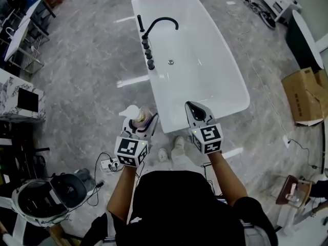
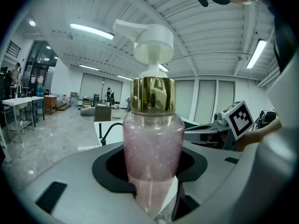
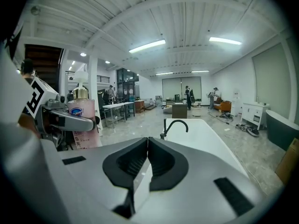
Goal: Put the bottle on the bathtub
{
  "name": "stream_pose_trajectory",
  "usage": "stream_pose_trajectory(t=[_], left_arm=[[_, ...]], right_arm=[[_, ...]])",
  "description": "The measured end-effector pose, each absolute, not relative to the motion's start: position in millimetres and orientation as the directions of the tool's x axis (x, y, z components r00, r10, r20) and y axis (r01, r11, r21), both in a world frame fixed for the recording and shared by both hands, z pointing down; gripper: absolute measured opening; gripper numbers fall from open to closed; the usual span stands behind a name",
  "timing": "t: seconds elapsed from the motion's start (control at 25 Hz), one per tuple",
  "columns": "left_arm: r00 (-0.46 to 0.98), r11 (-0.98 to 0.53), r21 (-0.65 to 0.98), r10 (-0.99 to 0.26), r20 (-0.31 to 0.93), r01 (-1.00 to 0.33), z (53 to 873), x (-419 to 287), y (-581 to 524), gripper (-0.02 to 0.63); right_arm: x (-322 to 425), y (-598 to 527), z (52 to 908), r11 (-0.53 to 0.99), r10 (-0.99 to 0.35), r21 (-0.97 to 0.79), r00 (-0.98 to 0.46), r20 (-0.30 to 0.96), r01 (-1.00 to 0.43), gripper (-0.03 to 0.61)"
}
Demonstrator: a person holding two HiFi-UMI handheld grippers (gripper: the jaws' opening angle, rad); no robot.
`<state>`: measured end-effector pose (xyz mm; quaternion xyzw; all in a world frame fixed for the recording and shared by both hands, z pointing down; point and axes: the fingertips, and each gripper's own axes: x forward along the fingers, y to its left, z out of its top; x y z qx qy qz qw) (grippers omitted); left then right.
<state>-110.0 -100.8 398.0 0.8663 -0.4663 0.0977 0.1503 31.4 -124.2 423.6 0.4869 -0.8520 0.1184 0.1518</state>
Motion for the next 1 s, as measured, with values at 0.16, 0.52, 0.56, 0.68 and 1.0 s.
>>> stream_pose_trajectory(t=[0.16, 0.52, 0.56, 0.68, 1.0], left_arm=[[0.523, -0.490, 0.185, -0.786, 0.329, -0.852, 414, -109, -113, 0.227], [0.493, -0.449, 0.205, -0.783, 0.378, -0.870, 460, -101, -140, 0.227], [0.491, -0.447, 0.204, -0.782, 0.383, -0.871, 466, -99, -144, 0.227], [0.489, -0.446, 0.202, -0.776, 0.398, -0.872, 487, -98, -153, 0.227], [0.474, -0.441, 0.185, -0.754, 0.455, -0.878, 539, -106, -174, 0.227]], right_arm=[[39, -139, 437, 0.506, -0.777, -0.058, -0.484, 0.402, -0.861, 0.025], [45, -166, 475, 0.531, -0.735, -0.077, -0.504, 0.454, -0.844, 0.025], [46, -169, 482, 0.533, -0.730, -0.081, -0.506, 0.460, -0.842, 0.025], [47, -177, 502, 0.534, -0.718, -0.093, -0.509, 0.476, -0.840, 0.025], [37, -192, 548, 0.550, -0.671, -0.115, -0.520, 0.529, -0.827, 0.025]])
